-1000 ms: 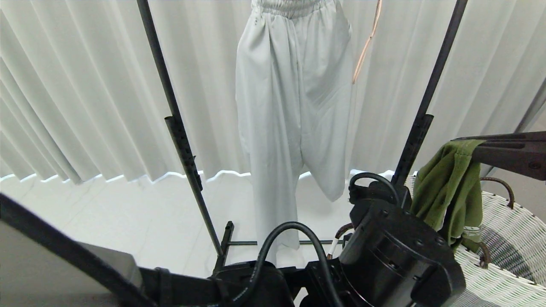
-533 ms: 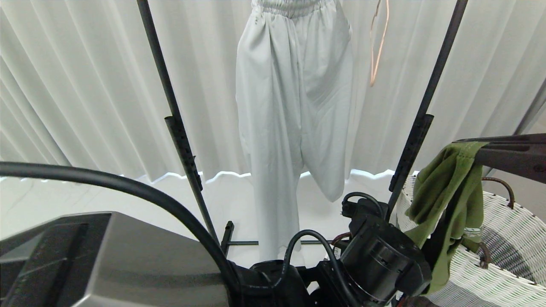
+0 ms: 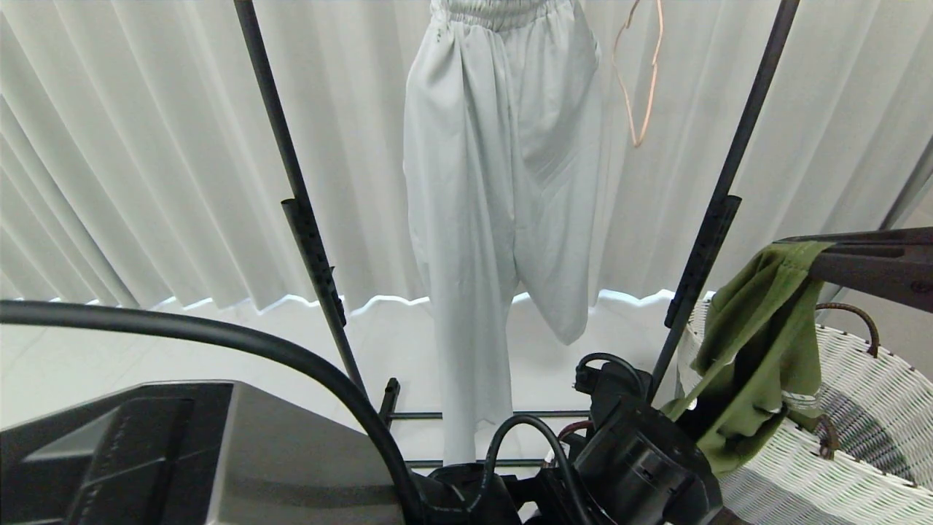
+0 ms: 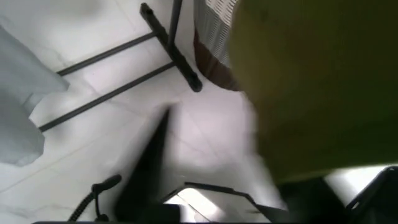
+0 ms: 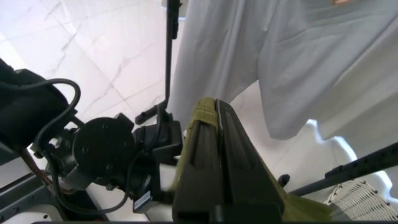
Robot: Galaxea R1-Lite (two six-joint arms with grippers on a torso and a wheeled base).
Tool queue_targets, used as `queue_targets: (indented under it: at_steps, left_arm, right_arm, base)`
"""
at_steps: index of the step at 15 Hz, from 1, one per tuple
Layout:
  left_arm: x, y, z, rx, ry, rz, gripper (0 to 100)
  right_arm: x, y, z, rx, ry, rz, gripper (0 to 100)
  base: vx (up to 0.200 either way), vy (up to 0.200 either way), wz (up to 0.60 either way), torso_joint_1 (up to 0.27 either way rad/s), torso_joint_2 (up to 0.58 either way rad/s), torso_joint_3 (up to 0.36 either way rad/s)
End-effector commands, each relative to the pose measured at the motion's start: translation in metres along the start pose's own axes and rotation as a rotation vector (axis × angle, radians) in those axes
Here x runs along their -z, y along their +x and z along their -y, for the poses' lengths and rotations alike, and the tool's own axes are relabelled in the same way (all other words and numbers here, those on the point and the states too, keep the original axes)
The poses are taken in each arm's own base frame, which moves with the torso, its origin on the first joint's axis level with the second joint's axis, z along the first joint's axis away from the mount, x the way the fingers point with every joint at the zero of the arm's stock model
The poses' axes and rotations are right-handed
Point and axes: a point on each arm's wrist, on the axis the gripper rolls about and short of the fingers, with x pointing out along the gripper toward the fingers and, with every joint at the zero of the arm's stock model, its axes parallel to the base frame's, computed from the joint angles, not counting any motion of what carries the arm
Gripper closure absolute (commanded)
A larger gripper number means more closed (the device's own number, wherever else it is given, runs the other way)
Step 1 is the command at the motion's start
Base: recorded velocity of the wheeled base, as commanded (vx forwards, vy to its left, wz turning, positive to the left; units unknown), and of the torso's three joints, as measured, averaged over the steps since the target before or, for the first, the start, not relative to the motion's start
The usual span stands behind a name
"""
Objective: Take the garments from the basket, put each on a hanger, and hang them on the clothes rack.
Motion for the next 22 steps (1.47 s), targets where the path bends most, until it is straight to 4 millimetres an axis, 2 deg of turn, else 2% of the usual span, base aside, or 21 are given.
queue_targets:
  at_steps: [1,3,5,6,8,10,12,14,17,21,22]
  left_arm:
    - [-0.001,-0.002,0.000,-0.038,0.012,0.019,100]
    - [-0.003,-0.009,-0.003,-0.090,0.028,0.043,100]
    - [-0.027,-0.044,-0.021,-0.100,-0.001,0.095,100]
    - [-0.040,-0.062,-0.036,-0.128,-0.014,0.105,100]
    - [-0.077,-0.119,-0.068,-0.191,-0.016,0.133,100]
    - [-0.103,-0.168,-0.104,-0.293,0.049,0.150,100]
    - [-0.122,-0.195,-0.136,-0.410,0.078,0.185,100]
    - [-0.138,-0.213,-0.137,-0.424,0.064,0.260,100]
    - [-0.184,-0.250,-0.121,-0.391,0.128,0.400,100]
    - [-0.206,-0.291,-0.117,-0.381,0.210,0.402,100]
    - [-0.208,-0.294,-0.116,-0.361,0.214,0.409,100]
  right_arm:
    - [0.002,0.001,0.001,0.008,0.010,-0.010,100]
    - [0.010,0.003,0.006,0.043,0.035,-0.041,100]
    - [0.017,0.006,0.010,0.068,0.043,-0.063,100]
    - [0.017,0.009,0.010,0.069,0.042,-0.057,100]
    - [0.014,0.023,0.012,0.076,0.037,-0.023,100]
    - [0.007,0.036,0.016,0.094,0.032,0.042,100]
    - [0.003,0.040,0.019,0.116,0.029,0.068,100]
    - [-0.002,0.038,0.021,0.133,0.028,0.089,100]
    - [-0.029,0.028,0.031,0.199,0.022,0.177,100]
    - [-0.063,0.031,0.038,0.221,-0.031,0.267,100]
    - [-0.067,0.032,0.039,0.223,-0.044,0.275,100]
  base:
    - [0.000,0.000,0.00,0.000,0.00,0.000]
    - [0.000,0.000,0.00,0.000,0.00,0.000]
    - [0.000,0.000,0.00,0.000,0.00,0.000]
    - [0.000,0.000,0.00,0.000,0.00,0.000]
    - [0.000,0.000,0.00,0.000,0.00,0.000]
    - [0.000,0.000,0.00,0.000,0.00,0.000]
    - [0.000,0.000,0.00,0.000,0.00,0.000]
    - [0.000,0.000,0.00,0.000,0.00,0.000]
    - [0.000,0.000,0.00,0.000,0.00,0.000]
    - [0.000,0.000,0.00,0.000,0.00,0.000]
    - [0.000,0.000,0.00,0.000,0.00,0.000]
